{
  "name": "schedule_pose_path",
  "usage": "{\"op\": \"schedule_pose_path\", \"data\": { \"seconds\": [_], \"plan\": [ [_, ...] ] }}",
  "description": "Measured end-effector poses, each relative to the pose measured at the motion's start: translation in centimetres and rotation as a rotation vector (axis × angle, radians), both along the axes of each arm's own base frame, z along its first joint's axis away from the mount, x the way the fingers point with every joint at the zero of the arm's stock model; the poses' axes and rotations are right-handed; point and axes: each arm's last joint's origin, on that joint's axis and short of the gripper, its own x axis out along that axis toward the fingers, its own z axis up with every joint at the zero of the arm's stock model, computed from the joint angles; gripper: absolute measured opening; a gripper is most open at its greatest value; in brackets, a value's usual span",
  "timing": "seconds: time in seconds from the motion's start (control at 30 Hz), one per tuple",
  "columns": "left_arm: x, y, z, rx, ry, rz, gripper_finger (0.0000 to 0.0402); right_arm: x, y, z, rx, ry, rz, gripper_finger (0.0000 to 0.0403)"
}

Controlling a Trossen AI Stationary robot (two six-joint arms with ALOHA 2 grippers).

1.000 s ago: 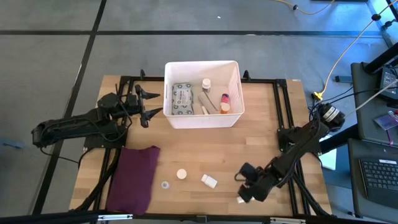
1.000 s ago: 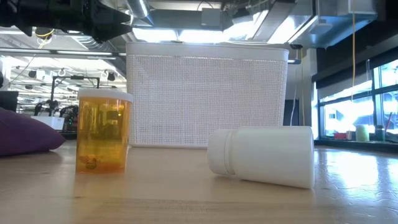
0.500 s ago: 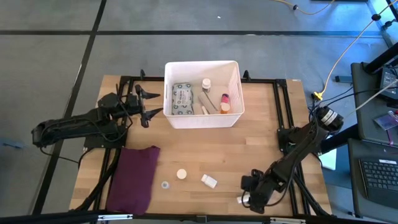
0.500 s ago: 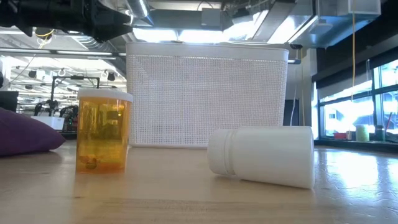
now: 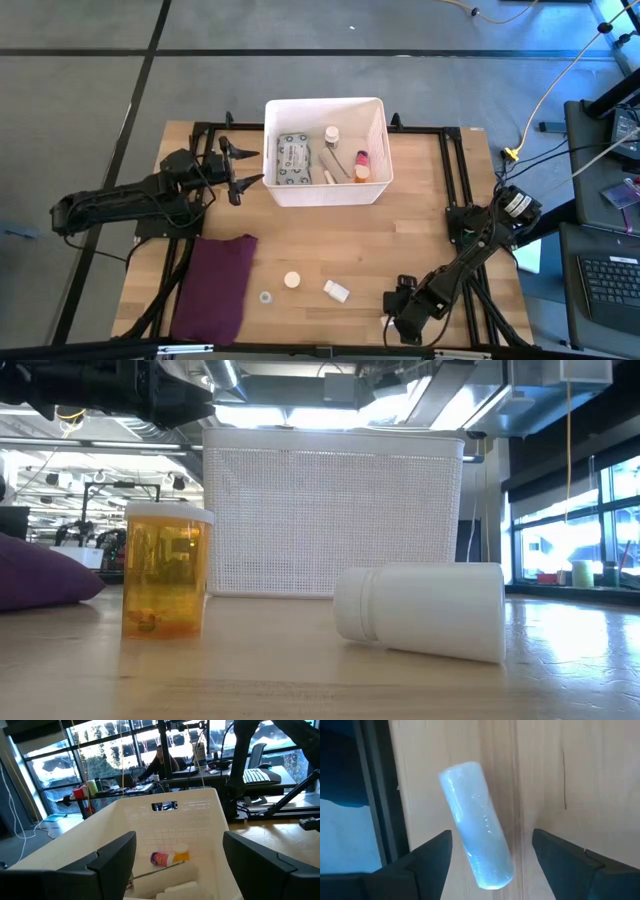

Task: Pick & place medical supplies in basket/bin
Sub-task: Put the white rolled gauze into the white bin

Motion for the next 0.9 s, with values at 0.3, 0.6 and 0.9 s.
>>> {"op": "schedule_pose_path", "data": {
  "seconds": [0.3,0.6,0.9],
  "plan": [
    [0.1,0.04,-0.09,-0.002,0.007,0.0,0.029,0.07,0.02,-0.01,0.02,0.008,-0.068,0.0282],
    [0.1,0.04,-0.08,-0.002,0.007,0.0,0.029,0.3,0.21,0.04,0.082,0.026,-0.226,0.0282],
    [0.1,0.04,-0.08,-0.002,0.007,0.0,0.029,0.39,0.21,0.05,0.099,0.03,-0.357,0.0282]
  ]
}}
